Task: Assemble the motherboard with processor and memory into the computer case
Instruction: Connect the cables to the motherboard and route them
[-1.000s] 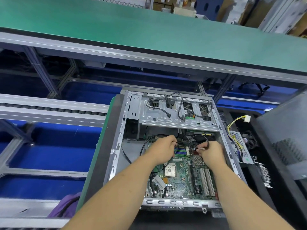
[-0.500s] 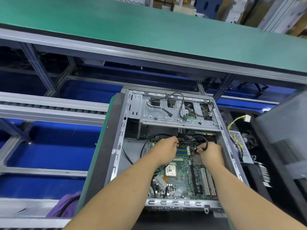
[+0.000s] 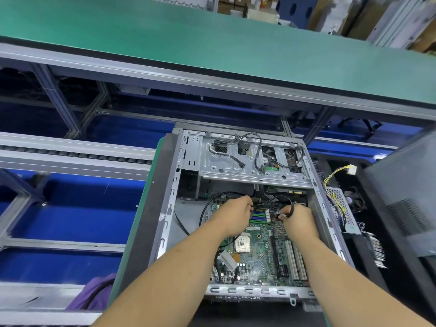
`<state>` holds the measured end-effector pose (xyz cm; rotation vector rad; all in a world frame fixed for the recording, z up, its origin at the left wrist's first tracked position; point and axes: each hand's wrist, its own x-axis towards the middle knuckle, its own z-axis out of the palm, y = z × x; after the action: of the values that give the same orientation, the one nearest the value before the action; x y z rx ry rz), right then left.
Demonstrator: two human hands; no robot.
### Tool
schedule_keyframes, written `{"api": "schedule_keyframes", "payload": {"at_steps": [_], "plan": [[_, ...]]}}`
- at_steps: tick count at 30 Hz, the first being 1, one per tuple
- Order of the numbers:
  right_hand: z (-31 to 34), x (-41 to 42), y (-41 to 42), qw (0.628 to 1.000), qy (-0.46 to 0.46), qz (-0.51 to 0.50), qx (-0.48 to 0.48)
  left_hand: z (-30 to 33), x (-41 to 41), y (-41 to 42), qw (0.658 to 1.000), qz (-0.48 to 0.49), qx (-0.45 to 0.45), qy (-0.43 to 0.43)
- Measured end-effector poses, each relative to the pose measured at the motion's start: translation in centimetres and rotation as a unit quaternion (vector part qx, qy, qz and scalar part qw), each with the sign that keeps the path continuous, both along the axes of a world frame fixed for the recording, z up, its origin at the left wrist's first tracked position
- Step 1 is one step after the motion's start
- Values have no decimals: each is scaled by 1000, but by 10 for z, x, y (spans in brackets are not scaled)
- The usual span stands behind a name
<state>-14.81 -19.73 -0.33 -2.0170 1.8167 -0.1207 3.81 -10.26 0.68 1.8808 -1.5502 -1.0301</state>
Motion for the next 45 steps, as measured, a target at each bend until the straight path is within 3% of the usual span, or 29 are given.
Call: {"api": "schedule_keyframes", "payload": {"at_steps": [5,29,35,38,41,43,45], "plan": [[4,-1,1,996,69,48,-11,0,1,0,1000,1,0,-9],[3,1,1,998,51,-14,34,-3,3,1,999,-14,-4,-37],[11,3,3,995,82,37,34,-1,5,6,1000,-3,6,-28],[26,5,16,998,3,7,58,6,5,10,999,14,26,44],[50,2,29,996,-28,15,86,29,16,12,967,24,81,239],[64,-3,42,999,1,38,36,46,23,16,947,-8,100,305],[74,-3,61,996,-13,47,-75,62,22,18,947,-33,86,308]]}}
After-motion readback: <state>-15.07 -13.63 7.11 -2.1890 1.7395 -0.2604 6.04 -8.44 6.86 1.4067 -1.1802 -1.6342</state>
